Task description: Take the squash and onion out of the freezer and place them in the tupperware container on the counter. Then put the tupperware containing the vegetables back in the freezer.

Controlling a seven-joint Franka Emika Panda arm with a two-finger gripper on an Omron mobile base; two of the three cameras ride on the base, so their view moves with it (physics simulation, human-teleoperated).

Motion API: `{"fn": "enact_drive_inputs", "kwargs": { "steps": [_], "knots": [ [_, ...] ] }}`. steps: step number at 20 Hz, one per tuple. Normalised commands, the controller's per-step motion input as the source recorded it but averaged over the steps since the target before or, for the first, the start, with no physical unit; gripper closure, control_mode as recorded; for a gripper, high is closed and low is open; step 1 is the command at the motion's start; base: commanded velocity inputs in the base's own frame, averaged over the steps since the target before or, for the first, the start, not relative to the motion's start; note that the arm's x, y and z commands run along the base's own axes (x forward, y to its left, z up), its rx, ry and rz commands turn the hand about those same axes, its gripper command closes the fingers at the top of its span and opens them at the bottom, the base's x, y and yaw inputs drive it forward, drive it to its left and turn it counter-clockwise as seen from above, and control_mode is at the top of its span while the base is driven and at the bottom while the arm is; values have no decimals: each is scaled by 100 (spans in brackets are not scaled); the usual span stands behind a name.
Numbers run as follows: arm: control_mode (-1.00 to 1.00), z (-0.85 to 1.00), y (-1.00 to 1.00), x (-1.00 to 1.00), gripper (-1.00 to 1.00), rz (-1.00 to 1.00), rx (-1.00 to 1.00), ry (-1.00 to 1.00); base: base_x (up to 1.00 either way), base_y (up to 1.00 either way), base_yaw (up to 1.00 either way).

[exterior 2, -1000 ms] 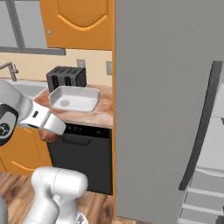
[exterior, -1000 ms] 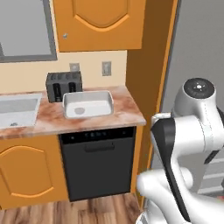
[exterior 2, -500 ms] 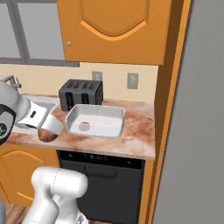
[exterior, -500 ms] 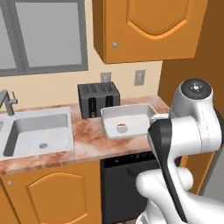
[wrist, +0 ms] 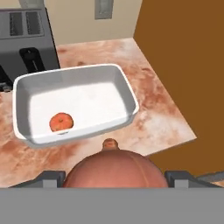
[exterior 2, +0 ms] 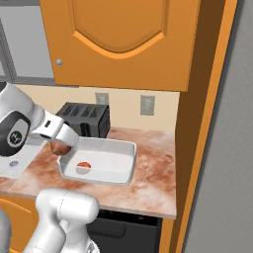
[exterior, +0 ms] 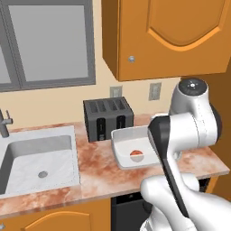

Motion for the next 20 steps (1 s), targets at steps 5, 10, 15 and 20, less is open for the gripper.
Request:
{"fn": "enact_drive_inputs", "kwargs": {
  "steps": [5, 10, 15, 20],
  "knots": [
    [-100, -72, -6, 93, 100, 6, 4, 0, 0, 0, 0],
    [-100, -95, 0, 100, 100, 5, 1, 1, 0, 0, 0],
    [-100, -88, 0, 100, 100, 1, 4, 12, 0, 0, 0],
    [-100, -62, 0, 100, 100, 0, 5, 17, 0, 0, 0]
  ]
}}
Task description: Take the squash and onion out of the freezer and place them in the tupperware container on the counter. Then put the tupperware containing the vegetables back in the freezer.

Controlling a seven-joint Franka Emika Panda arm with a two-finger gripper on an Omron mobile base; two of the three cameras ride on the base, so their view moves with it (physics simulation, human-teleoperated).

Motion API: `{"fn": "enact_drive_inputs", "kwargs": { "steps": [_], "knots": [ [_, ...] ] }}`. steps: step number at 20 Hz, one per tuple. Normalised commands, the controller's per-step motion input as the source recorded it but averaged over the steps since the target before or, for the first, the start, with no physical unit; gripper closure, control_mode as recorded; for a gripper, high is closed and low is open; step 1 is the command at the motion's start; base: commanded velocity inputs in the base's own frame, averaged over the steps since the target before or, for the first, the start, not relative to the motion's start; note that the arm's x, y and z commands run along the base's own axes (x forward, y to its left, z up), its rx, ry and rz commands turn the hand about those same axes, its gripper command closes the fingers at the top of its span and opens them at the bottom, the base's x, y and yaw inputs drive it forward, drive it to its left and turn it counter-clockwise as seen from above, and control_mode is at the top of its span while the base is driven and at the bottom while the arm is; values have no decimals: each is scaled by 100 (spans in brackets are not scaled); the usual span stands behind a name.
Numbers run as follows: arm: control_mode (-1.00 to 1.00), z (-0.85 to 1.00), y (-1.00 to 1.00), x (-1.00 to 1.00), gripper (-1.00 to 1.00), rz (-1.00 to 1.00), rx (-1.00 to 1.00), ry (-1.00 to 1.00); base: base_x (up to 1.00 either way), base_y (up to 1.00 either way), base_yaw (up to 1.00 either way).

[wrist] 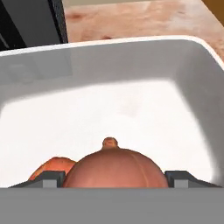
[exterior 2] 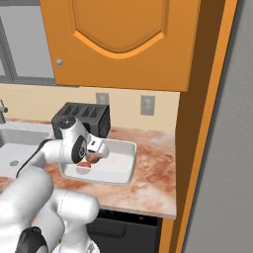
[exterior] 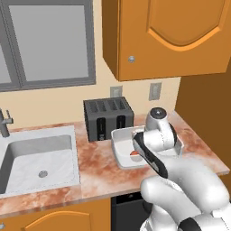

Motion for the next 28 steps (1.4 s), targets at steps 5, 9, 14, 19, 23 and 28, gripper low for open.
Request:
{"fn": "enact_drive_inputs", "kwargs": {
  "steps": [5, 9, 14, 19, 23, 28],
  "knots": [
    [-100, -39, -1, 86, 100, 0, 2, 15, 0, 0, 0],
    [-100, -37, 0, 69, -100, 0, 0, 11, 0, 0, 0],
    [-100, -9, -4, 9, -100, 0, 0, 3, 0, 0, 0],
    [-100, 34, -7, -32, -100, -1, 0, 0, 0, 0, 0],
    [-100, 58, 0, -13, -100, -3, 0, 0, 0, 0, 0],
    [-100, 67, -13, -19, -100, -1, 0, 0, 0, 0, 0]
  ]
}}
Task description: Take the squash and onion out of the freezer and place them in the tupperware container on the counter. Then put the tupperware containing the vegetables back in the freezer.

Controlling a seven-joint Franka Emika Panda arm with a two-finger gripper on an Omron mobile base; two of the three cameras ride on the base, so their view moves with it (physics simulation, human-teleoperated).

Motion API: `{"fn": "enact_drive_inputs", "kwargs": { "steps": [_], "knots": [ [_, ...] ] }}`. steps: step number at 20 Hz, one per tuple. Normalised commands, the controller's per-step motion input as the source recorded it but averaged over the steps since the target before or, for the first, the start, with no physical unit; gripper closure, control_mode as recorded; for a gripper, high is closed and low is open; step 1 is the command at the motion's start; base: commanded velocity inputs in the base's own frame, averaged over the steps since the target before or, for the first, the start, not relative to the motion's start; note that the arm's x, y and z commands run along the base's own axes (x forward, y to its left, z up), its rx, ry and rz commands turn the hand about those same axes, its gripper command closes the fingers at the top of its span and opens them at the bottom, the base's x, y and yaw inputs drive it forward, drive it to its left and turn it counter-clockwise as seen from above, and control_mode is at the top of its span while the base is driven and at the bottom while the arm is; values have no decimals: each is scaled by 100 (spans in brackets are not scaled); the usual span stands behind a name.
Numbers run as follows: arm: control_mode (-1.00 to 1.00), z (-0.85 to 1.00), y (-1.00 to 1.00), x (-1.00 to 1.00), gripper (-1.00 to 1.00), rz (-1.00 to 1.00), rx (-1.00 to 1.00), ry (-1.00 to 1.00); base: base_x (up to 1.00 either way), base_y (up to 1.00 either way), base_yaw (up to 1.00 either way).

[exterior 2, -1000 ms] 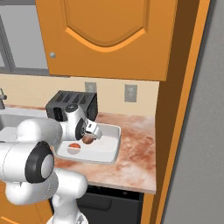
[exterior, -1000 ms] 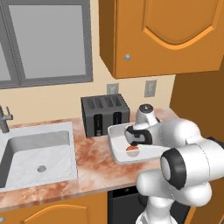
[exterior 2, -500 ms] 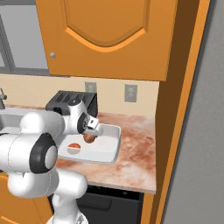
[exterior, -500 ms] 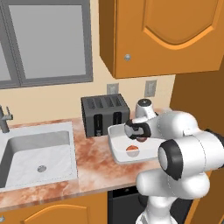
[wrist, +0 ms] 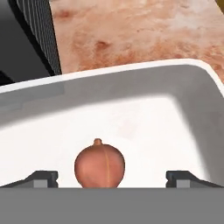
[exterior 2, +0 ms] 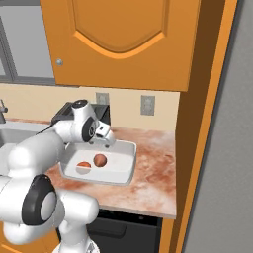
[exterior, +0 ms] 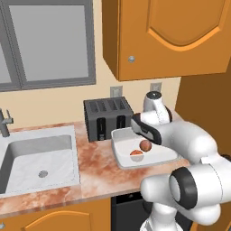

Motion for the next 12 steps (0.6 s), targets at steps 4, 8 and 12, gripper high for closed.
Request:
{"fn": "enact_drive_inputs", "kwargs": {
  "steps": [4, 8, 12],
  "knots": [
    [-100, 24, -65, -9, -100, 0, 0, 0, 0, 0, 0],
    [-100, -1, -71, 0, -100, 0, 0, 0, 0, 0, 0],
    [-100, -4, -62, 0, -100, 0, 0, 0, 0, 0, 0]
  ]
}}
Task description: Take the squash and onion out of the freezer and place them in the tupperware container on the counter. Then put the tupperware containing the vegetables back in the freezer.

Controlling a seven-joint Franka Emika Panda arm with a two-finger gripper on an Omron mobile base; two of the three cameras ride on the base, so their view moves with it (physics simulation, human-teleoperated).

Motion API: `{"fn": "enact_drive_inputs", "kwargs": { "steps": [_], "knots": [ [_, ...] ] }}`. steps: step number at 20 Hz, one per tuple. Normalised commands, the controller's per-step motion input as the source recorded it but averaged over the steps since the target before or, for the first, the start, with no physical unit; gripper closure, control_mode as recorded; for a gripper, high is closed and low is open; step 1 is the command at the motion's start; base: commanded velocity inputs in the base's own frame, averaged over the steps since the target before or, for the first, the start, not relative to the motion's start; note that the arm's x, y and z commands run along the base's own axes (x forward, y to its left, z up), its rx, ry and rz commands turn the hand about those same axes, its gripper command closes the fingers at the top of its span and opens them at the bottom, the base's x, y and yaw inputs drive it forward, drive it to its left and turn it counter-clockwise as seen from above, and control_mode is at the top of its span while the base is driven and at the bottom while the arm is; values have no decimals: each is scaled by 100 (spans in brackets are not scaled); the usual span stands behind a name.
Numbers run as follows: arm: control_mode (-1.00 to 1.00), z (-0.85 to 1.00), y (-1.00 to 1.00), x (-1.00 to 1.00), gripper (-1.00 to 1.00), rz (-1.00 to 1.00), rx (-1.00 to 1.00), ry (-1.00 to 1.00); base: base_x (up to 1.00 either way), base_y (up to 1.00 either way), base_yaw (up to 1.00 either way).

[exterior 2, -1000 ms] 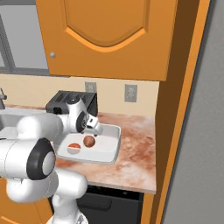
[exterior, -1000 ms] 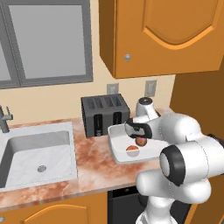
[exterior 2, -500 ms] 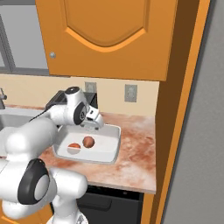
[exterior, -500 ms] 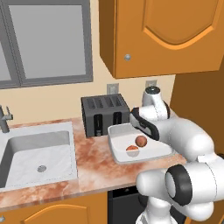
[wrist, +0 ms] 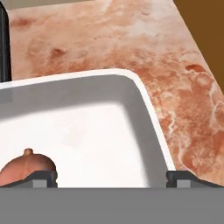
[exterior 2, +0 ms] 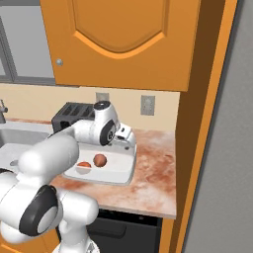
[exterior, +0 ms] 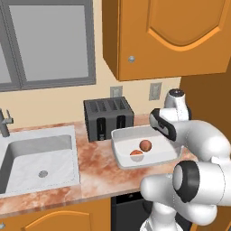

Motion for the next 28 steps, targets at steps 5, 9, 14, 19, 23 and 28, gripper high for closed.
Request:
{"fn": "enact_drive_inputs", "kwargs": {
  "steps": [5, 9, 14, 19, 23, 28],
  "knots": [
    [-100, -8, -46, 0, -100, 0, 0, 0, 0, 0, 0],
    [-100, -24, -32, 0, -100, 0, 0, 0, 0, 0, 0],
    [-100, -44, -21, 0, -100, 0, 3, 2, 0, 0, 0],
    [-100, -47, -18, 0, -100, 0, 2, 2, 0, 0, 0],
    [-100, -37, -1, 0, -100, 0, 2, 4, 0, 0, 0],
    [-100, -29, 0, 9, -100, 0, 1, 6, 0, 0, 0]
  ]
}}
